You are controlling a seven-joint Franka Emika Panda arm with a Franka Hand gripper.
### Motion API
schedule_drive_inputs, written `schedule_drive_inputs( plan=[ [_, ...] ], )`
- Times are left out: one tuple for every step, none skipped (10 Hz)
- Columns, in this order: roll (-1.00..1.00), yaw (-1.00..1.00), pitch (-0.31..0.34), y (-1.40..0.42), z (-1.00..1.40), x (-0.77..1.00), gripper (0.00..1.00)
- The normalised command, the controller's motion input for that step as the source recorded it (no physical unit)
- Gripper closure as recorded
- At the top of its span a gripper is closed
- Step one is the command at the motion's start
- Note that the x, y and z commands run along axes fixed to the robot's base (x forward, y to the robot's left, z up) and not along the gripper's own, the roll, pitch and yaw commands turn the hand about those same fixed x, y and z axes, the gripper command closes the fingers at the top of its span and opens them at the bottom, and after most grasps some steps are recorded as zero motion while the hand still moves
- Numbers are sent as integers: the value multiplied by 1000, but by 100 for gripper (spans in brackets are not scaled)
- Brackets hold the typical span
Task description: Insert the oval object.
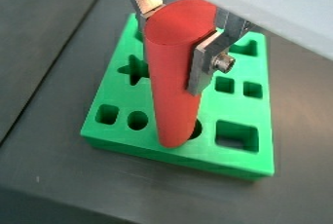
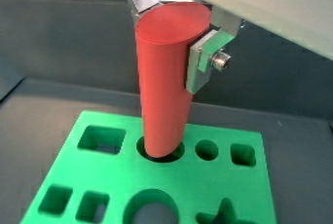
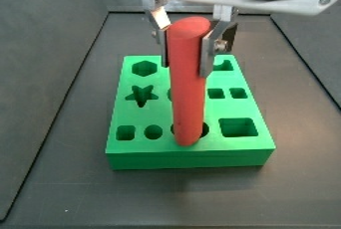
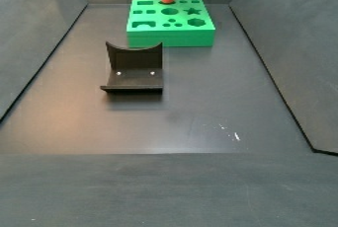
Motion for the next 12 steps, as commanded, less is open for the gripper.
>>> schedule_drive_inputs(
  plan=[
    [0, -1000, 0, -34, -74, 0, 100],
    [0, -1000, 0, 0, 0, 0, 100],
    [0, -1000, 0, 0, 0, 0, 100],
    [0, -1000, 0, 0, 0, 0, 100],
    [40, -1000, 0, 0, 0, 0, 100],
    [194, -866, 46, 0, -89, 0, 100],
    [249, -803, 81, 0, -126, 0, 100],
    [309, -723, 123, 0, -174, 0, 100],
    [359, -651, 154, 6, -200, 0, 100],
    [359, -643, 167, 6, -174, 0, 100],
    [349, -663, 156, 0, -146, 0, 100],
    [346, -666, 154, 0, -143, 0, 100]
  ],
)
